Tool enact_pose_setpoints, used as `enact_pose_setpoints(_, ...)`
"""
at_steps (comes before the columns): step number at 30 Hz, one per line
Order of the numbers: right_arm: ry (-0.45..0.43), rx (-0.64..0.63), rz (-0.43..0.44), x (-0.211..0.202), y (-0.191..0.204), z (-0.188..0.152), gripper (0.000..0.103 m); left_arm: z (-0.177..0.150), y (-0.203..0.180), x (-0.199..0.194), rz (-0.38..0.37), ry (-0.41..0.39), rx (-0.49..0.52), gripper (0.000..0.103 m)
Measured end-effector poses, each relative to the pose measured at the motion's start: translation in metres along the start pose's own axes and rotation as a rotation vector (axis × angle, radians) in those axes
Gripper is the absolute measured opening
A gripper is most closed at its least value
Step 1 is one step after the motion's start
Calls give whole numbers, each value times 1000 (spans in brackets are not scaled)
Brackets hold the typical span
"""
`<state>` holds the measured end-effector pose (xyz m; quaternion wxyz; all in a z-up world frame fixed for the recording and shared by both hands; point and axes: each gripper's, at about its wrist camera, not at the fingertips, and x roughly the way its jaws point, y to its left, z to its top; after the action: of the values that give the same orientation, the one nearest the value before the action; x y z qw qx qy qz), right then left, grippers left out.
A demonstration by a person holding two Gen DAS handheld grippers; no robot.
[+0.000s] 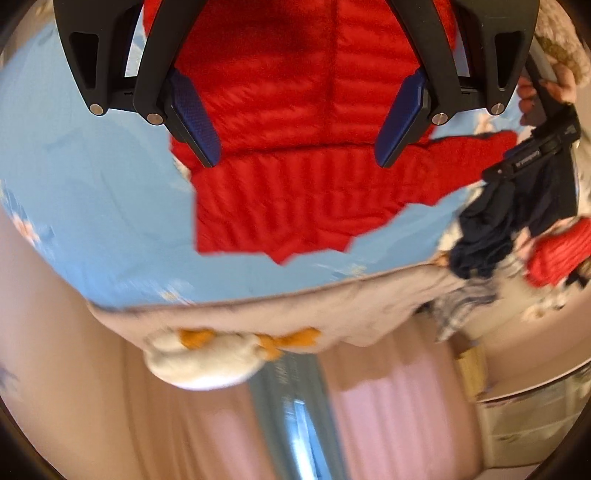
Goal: Fold large clothes
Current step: 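Move the left tool over to the other outstretched sleeve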
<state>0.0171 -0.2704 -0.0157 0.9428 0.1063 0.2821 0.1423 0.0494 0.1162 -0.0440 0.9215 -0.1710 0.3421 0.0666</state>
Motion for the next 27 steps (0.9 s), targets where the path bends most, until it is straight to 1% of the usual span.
enact_pose_setpoints(2, -29, -39, 30, -6, 15, 10, 85, 0, 4, -12, 17, -14, -8, 102)
enact_pose_setpoints(5, -61, -79, 88, -14, 33, 26, 86, -2, 11, -25, 56, -19, -21, 103)
enact_pose_setpoints(6, -65, -88, 106, -15, 38, 30, 87, -3, 14, -28, 66, -19, -27, 103)
enact_pose_setpoints(8, -76, -103, 147, -17, 48, 36, 96, -7, 19, -33, 84, -14, -43, 103)
enact_pose_setpoints(12, -76, -98, 176, -13, 55, 34, 99, -16, 30, -38, 123, 5, -64, 103)
enact_pose_setpoints(13, -69, -97, 177, -10, 57, 31, 102, -18, 31, -37, 127, 13, -67, 103)
enact_pose_setpoints(15, -62, -100, 171, -4, 58, 24, 102, -23, 34, -37, 127, 27, -72, 103)
enact_pose_setpoints(21, 25, -122, 101, 18, 58, 1, 102, -37, 46, -26, 118, 75, -105, 103)
enact_pose_setpoints(23, 46, -114, 89, 23, 53, -6, 102, -40, 52, -20, 109, 93, -127, 103)
enact_pose_setpoints(27, 72, -118, 48, 29, 43, -15, 102, -44, 59, -19, 80, 95, -163, 103)
